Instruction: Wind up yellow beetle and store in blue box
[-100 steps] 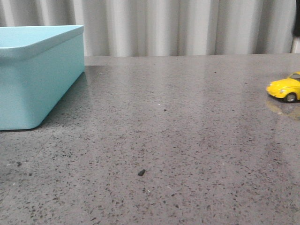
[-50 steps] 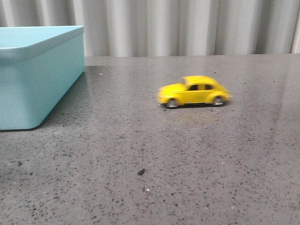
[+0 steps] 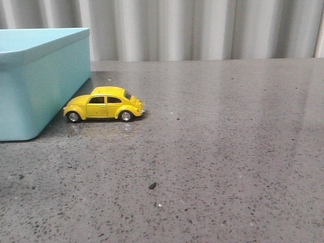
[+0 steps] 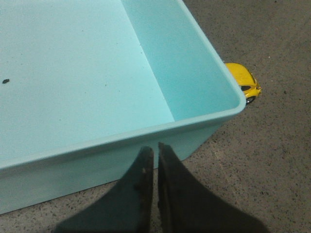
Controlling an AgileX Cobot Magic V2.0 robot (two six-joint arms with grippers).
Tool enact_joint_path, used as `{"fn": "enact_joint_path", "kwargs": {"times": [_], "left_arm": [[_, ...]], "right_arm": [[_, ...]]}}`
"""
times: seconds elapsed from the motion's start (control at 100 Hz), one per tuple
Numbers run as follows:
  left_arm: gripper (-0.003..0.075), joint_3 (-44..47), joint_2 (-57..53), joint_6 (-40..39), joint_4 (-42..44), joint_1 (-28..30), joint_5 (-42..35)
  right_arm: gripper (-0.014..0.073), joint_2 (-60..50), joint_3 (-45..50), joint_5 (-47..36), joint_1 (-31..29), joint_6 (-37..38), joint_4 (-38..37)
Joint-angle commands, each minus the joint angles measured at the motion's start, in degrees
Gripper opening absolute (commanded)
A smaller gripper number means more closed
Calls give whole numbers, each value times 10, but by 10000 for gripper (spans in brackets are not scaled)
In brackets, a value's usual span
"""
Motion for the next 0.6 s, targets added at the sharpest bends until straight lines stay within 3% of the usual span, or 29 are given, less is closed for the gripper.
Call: {"fn": "enact_joint_path", "kwargs": {"times": [0.0, 0.11, 0.28, 0.59], "left_arm": [[-21, -21, 3, 3, -15, -6, -53], [-21, -38, 7, 115, -16, -34, -79], [-20, -129, 64, 283, -16, -104, -33], [-1, -365, 255, 351, 78, -175, 72]], "right_arm": [[-41, -15, -14, -46, 0, -7, -9], [-41, -25, -14, -30, 0, -17, -17], [-41, -33, -12, -19, 0, -24, -26], [-41, -33, -10, 6, 0, -24, -27]]}}
